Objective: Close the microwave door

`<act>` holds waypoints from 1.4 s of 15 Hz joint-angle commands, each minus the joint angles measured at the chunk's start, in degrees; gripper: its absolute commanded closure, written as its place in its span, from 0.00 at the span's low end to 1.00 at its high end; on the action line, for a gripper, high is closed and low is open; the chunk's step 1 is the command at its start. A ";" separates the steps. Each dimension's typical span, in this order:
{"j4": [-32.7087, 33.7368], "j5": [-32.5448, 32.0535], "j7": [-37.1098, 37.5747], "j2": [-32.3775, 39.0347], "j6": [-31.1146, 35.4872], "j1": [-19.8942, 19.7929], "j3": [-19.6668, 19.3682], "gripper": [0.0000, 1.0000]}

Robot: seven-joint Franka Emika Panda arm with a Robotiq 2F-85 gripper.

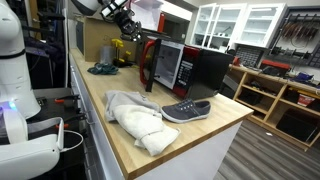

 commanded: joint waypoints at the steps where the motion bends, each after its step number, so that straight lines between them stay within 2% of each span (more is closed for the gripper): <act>1: -2.67 -4.37 -0.30 -2.05 3.69 -0.46 -0.75 1.00; 10: -8.37 -22.73 -0.47 -2.45 12.94 -1.77 -3.03 1.00; 16: -11.82 -37.72 -1.19 -3.72 18.59 -4.49 -6.99 1.00; 21: -10.33 -51.49 -0.22 -2.86 23.05 -7.18 -10.62 1.00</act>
